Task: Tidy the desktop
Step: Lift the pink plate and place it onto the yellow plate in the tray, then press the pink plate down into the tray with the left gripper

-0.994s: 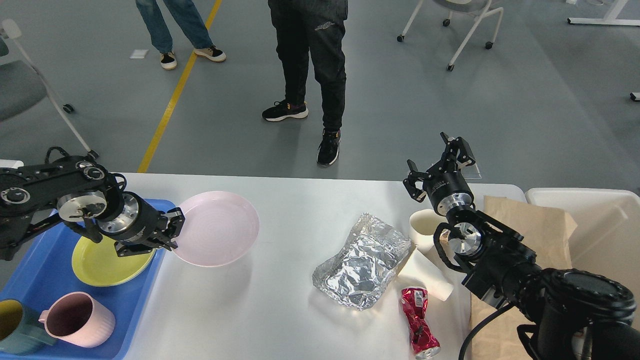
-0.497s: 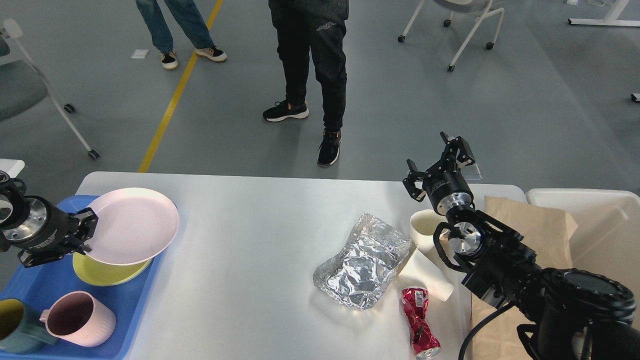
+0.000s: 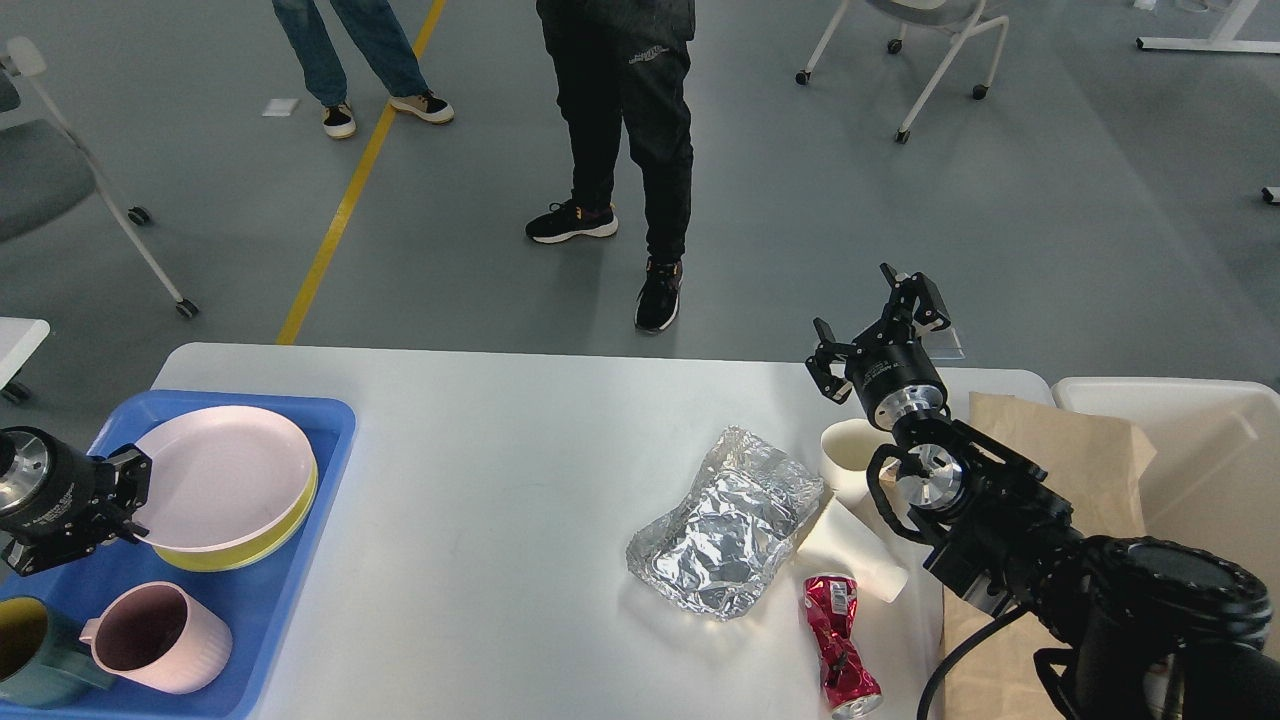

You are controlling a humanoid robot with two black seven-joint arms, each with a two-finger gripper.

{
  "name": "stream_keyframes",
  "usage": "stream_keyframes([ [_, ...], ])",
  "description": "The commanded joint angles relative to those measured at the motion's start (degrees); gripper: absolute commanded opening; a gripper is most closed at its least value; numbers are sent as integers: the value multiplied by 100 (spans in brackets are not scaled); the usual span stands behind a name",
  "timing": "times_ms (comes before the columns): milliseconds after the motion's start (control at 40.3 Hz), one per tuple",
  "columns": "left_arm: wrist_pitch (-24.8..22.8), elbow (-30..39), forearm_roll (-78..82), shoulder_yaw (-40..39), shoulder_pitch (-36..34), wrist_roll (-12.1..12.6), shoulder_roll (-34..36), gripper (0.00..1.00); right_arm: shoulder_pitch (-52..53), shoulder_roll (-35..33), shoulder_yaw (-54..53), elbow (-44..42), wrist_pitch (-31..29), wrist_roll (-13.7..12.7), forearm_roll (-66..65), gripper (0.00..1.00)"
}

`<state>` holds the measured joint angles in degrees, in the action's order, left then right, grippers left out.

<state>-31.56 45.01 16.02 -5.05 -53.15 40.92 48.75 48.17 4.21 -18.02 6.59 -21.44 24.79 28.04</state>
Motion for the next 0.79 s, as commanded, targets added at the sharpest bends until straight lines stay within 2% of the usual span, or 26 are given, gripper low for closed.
stream_keyframes([
  [0,-87,-334,24,-57,103,12,-182,0,-1,1,0,0,0,0,0,100],
  [224,-245,-660,42,-110,112,21,-296,0,-1,1,0,0,0,0,0,100],
  [323,-640,-958,7,-268,121,30,-305,0,-1,1,0,0,0,0,0,100],
  [522,-1089,-1433,7,-409,139,30,-446,0,-1,1,0,0,0,0,0,100],
  [770,-1669,-1618,-28,-532,191,30,-499,0,-1,1,0,0,0,0,0,100],
])
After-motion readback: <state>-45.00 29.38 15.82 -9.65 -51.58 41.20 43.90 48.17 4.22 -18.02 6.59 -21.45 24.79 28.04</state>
